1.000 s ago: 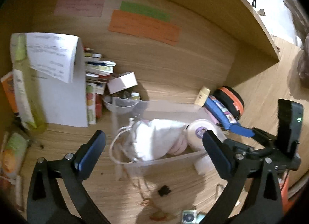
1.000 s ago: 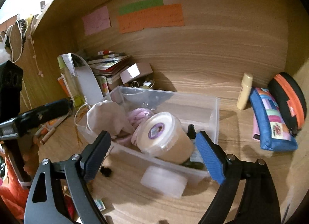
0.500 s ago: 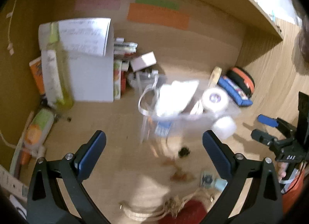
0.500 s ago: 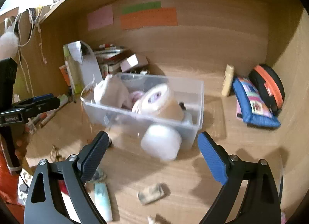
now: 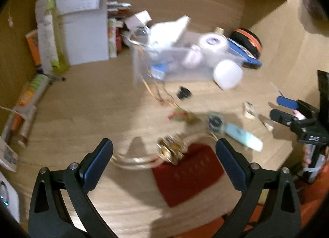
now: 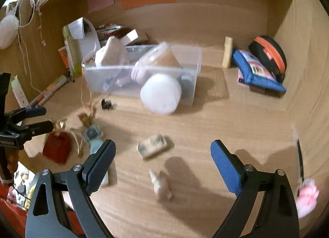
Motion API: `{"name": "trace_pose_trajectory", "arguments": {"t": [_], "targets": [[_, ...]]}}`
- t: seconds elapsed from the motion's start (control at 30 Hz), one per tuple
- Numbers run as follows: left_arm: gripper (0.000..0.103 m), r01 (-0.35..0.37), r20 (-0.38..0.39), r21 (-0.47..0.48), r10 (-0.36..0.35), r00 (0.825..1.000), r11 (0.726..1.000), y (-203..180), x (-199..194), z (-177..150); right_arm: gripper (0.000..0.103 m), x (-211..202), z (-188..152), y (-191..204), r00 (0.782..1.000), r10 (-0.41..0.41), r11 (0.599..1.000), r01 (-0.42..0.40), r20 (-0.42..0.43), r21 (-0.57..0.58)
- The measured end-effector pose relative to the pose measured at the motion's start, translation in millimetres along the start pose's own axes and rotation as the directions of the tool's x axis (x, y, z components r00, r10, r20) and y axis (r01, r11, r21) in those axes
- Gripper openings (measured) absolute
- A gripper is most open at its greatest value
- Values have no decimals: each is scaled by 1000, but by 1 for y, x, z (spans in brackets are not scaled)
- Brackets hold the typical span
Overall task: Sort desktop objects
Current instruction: 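Grasp the red velvet pouch with the left tool while the right tool grasps the spiral seashell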
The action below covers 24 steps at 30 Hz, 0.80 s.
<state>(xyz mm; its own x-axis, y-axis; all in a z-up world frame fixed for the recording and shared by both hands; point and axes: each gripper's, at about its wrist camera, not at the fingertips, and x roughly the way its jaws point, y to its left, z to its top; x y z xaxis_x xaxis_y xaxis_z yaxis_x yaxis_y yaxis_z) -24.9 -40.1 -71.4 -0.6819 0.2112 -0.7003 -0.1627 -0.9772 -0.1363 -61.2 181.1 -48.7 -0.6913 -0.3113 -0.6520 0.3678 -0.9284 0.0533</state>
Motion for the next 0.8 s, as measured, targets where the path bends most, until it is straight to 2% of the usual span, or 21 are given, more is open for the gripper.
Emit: {"name": "trace_pose_trajectory", "arguments": {"t": [0.1,0.2,0.3,0.37,0.43,0.53,0.67,0.8], "targets": [[101,17,-16,-31,-18,1000,999,-1,3,-6,92,-1,-13,2,1000,-29,999,29,-3,-17],[101,23,-36,-80,-26,999,997,3,9,-8,91,-2,-22,3,1000,-22,999,22,-6,-26],[101,14,-36,-87,-17,999,996,3,10,-11,78,-2,-27,6,1000,-11,999,10,-13,-40],[101,9,-48,-75,-13,999,997,-1,11,-12,74,-2,-29,7,1000,-11,999,10,-12,-48],[101,2,-46,-74,-5,999,997,-6,11,-13,61,-3,-29,7,1000,-24,999,23,-5,-35],[101,-15,-48,-44,13,999,999,-14,15,-13,55,-3,-27,3,1000,9,1000,-9,-11,-9],[101,-48,-35,-3,48,998,999,-25,20,-13,53,-2,-29,7,1000,4,999,-4,-17,-36],[101,-54,-26,14,55,998,998,-32,24,-12,52,2,-30,6,999,6,1000,-6,-35,-26]]}}
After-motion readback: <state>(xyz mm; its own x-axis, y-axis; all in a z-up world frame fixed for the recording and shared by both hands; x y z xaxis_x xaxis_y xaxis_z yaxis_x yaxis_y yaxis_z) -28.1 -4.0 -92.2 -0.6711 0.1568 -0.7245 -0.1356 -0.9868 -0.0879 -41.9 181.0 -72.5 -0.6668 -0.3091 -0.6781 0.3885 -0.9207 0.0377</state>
